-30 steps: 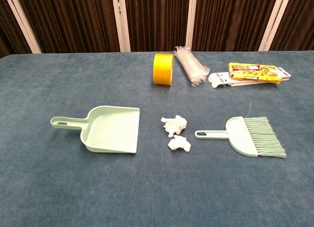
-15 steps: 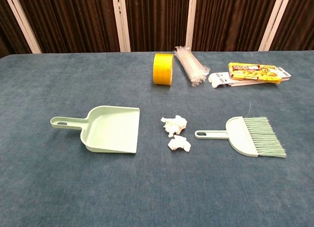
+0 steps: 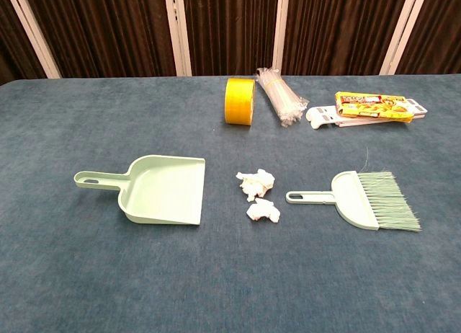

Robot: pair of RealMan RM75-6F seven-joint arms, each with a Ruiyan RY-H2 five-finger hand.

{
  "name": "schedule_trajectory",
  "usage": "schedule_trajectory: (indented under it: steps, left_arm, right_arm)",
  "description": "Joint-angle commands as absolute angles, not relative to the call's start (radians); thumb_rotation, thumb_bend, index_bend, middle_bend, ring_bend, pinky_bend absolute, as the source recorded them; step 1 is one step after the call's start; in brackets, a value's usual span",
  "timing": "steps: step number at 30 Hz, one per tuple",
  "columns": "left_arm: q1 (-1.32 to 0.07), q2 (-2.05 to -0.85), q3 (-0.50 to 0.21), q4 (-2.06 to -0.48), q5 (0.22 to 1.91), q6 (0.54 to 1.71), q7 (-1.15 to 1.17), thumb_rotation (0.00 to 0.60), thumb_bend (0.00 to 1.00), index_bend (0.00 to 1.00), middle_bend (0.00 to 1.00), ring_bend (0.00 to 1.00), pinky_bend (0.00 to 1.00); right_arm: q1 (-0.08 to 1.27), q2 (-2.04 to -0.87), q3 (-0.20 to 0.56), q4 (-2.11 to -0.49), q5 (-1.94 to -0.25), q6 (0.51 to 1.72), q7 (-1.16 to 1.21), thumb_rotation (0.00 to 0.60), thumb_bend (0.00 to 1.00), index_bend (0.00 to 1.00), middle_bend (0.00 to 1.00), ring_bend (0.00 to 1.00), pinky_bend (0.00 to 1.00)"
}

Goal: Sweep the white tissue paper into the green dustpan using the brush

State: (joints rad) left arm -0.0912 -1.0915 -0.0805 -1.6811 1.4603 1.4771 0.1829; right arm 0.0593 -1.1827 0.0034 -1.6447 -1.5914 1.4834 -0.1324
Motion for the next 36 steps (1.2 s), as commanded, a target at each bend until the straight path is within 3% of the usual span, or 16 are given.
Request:
schedule_trajectory:
  steps: [1,4,6,11,24,31,36]
  left_arm:
    - [-0.154,-1.105,-0.133,-1.735,1.417,1.427,0.266,0.600,0.16,0.12,0.74,0.70,0.71]
    - [-0.208,-1.122,-0.169,-1.774,1.372,1.376,0.341,0.600,0.21,0.27,0.92,0.87,0.84]
    - [-0.243,-1.135,-0.189,-1.804,1.330,1.335,0.386,0.600,0.24,0.35,0.98,0.93,0.90]
    - [-0.323,-1.181,-0.221,-1.858,1.185,1.237,0.507,0.600,0.30,0.45,1.00,1.00,0.98]
    - [-0.476,-1.357,-0.230,-1.867,0.918,1.211,0.808,0.600,0.30,0.43,1.00,1.00,1.00]
    - [-0.532,-1.454,-0.238,-1.837,0.845,1.257,0.872,0.600,0.11,0.28,1.00,1.00,1.00]
    - [-0.535,-1.453,-0.239,-1.846,0.863,1.284,0.847,0.600,0.09,0.25,1.00,1.00,1.00]
  right_arm:
    - [0.060,-1.184,0.004,-1.644,-1.593,1.484,-0.131,0.600,0.35,0.00,0.00,0.00,0.04]
    - [0.060,-1.184,0.006,-1.644,-1.589,1.485,-0.127,0.600,0.35,0.00,0.00,0.00,0.04]
    - [0.060,-1.184,0.008,-1.643,-1.586,1.484,-0.124,0.600,0.35,0.00,0.00,0.00,0.04]
    - [0.062,-1.182,0.009,-1.643,-1.585,1.484,-0.117,0.600,0.35,0.00,0.00,0.00,0.04]
    - [0.063,-1.179,0.010,-1.643,-1.579,1.478,-0.106,0.600,0.35,0.00,0.00,0.00,0.04]
    - [0.065,-1.180,0.011,-1.645,-1.571,1.470,-0.099,0.600,0.35,0.00,0.00,0.00,0.04]
    - [0.074,-1.180,0.007,-1.671,-1.581,1.458,-0.113,0.600,0.35,0.00,0.00,0.00,0.04]
